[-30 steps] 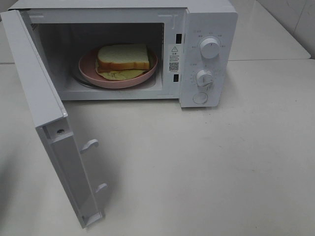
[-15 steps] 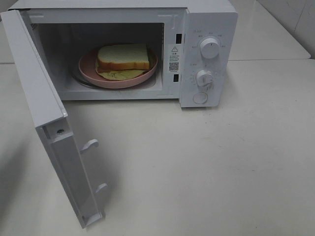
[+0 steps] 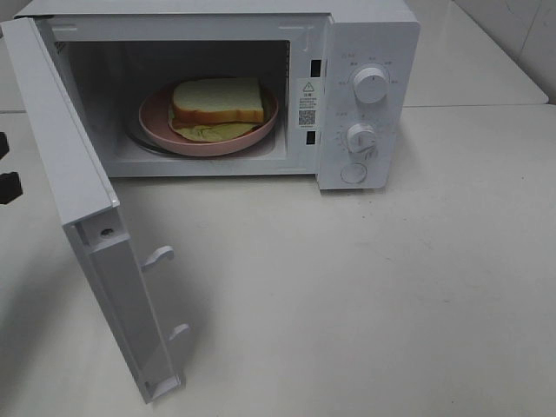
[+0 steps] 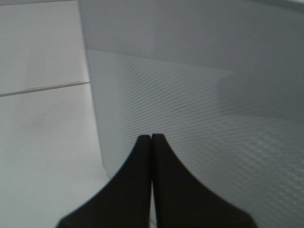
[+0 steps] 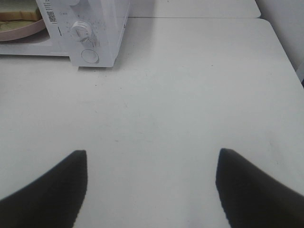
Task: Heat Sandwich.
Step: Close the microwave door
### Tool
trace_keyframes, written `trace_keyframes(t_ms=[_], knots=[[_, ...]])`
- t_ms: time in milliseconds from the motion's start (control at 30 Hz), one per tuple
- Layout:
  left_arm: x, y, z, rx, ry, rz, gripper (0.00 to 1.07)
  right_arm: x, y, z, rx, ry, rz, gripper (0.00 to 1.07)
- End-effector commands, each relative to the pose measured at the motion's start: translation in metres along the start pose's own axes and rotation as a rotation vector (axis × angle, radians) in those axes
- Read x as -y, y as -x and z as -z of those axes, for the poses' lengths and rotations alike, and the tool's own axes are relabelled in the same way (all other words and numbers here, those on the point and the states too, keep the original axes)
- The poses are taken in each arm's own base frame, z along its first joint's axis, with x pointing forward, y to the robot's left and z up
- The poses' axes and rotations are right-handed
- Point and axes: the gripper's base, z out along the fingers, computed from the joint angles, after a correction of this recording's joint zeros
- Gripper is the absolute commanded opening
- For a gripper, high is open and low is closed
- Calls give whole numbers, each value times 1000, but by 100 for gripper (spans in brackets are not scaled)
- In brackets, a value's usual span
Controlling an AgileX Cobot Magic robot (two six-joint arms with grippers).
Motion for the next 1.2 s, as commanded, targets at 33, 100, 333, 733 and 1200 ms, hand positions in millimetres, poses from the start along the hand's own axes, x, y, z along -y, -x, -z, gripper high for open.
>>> trace_keyframes(t_ms=[33, 100, 333, 733, 1200], knots=[[14, 3, -9, 24, -59, -22, 0, 0, -2, 4, 36, -5, 7, 72], [21, 2, -15, 21, -65, 2, 0, 0, -2, 4, 36, -5, 7, 71], [37, 3, -25, 20, -108, 13, 0, 0, -2, 4, 36, -5, 7, 71], [75, 12, -49, 49, -168, 18, 0, 0, -2, 4, 36, -5, 8, 71], [125, 22, -84, 63, -234, 30, 0, 0, -2, 4, 36, -5, 8, 71]])
